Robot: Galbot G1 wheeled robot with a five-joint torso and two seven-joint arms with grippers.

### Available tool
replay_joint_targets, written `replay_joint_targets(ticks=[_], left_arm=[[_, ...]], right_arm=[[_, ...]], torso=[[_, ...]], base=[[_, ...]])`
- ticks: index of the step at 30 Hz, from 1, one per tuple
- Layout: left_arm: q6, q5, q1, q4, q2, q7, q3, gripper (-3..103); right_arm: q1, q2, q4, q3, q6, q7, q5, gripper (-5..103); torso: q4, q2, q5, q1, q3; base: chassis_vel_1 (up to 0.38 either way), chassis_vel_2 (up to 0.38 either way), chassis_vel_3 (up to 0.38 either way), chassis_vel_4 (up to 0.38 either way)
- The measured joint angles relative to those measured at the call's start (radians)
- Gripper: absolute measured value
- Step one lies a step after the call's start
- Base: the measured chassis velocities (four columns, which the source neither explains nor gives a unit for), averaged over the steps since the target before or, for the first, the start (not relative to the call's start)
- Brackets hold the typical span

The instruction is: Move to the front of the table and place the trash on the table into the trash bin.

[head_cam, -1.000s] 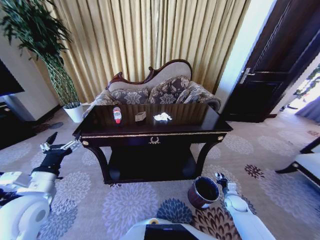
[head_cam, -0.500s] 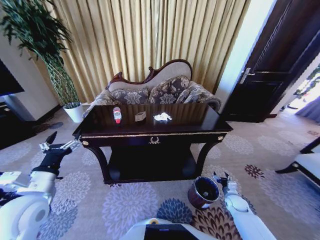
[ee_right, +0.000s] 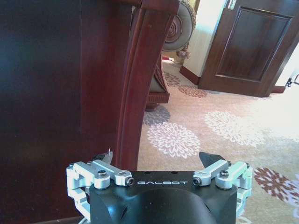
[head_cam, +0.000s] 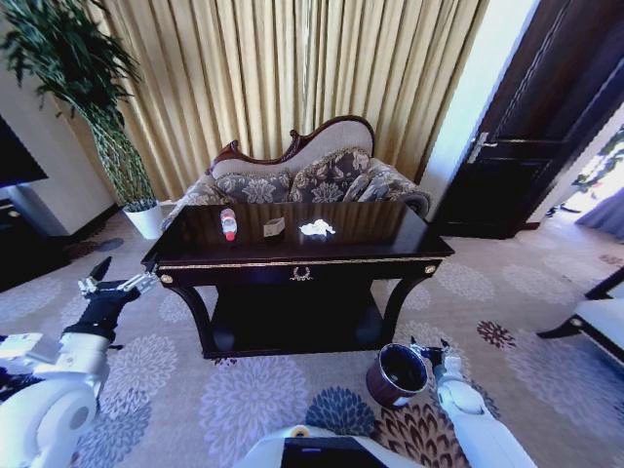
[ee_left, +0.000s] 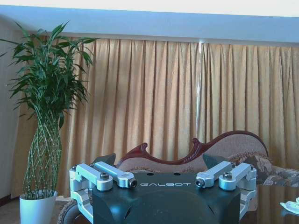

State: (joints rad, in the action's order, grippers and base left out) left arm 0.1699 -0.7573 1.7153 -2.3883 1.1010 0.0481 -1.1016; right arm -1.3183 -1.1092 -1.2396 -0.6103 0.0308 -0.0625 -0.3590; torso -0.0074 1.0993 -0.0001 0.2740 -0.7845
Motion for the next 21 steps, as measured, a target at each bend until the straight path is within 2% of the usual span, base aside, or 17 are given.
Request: replay_joint_targets(ticks=[3, 6, 7, 10, 11, 15, 16, 21], left_arm=[[0.0, -0.002, -0.002, 0.002, -0.001, -0.001, -0.001, 100], [-0.001, -0.001, -0.004, 0.002, 0.004, -0.001, 0.004, 100], [-0.001, -0.001, -0.004, 0.002, 0.004, -0.001, 0.004, 100], [-0.001, 0.005, -0.009, 0.002, 0.016, -0.004, 0.016, 100], [-0.001, 0.005, -0.009, 0.002, 0.016, -0.004, 0.016, 100], [0.0, 0.01, -0.01, 0.003, 0.028, -0.005, 0.03, 100], [0.0, 0.01, -0.01, 0.003, 0.028, -0.005, 0.03, 100], [0.004, 0.023, -0.008, 0.007, 0.032, -0.005, 0.035, 100]], right_arm=[[-0.029, 0.001, -0.079, -0.01, -0.015, 0.001, -0.055, 100], [-0.09, 0.008, -0.274, -0.03, -0.045, 0.001, -0.117, 100], [-0.09, 0.008, -0.274, -0.03, -0.045, 0.001, -0.117, 100], [-0.153, 0.012, -0.498, -0.045, -0.11, 0.0, -0.132, 100], [-0.153, 0.012, -0.498, -0.045, -0.11, 0.0, -0.132, 100], [-0.185, 0.014, -0.718, -0.051, -0.162, -0.009, -0.139, 100], [-0.185, 0.014, -0.718, -0.051, -0.162, -0.009, -0.139, 100], [-0.192, 0.018, -0.901, -0.051, -0.233, -0.062, -0.15, 100]], torso=[[-0.0001, 0.0, 0.0, 0.0, 0.0], [0.0003, 0.0, -0.0003, 0.0, 0.0], [0.0003, 0.0, -0.0003, 0.0, 0.0], [0.0, 0.0, -0.0004, 0.0, 0.0], [0.0, 0.0, -0.0004, 0.0, 0.0], [0.0002, 0.0, -0.0004, 0.0, 0.0], [0.0002, 0.0, -0.0004, 0.0, 0.0], [0.0, 0.0, -0.0001, 0.0, 0.0]], base=[[0.0, 0.0, 0.0, 0.0], [0.0, 0.0, 0.0, 0.0], [0.0, 0.0, 0.0, 0.0], [0.0, 0.0, 0.0, 0.0], [0.0, 0.0, 0.0, 0.0], [0.0, 0.0, 0.0, 0.0], [0.0, 0.0, 0.0, 0.0], [0.0, 0.0, 0.0, 0.0]])
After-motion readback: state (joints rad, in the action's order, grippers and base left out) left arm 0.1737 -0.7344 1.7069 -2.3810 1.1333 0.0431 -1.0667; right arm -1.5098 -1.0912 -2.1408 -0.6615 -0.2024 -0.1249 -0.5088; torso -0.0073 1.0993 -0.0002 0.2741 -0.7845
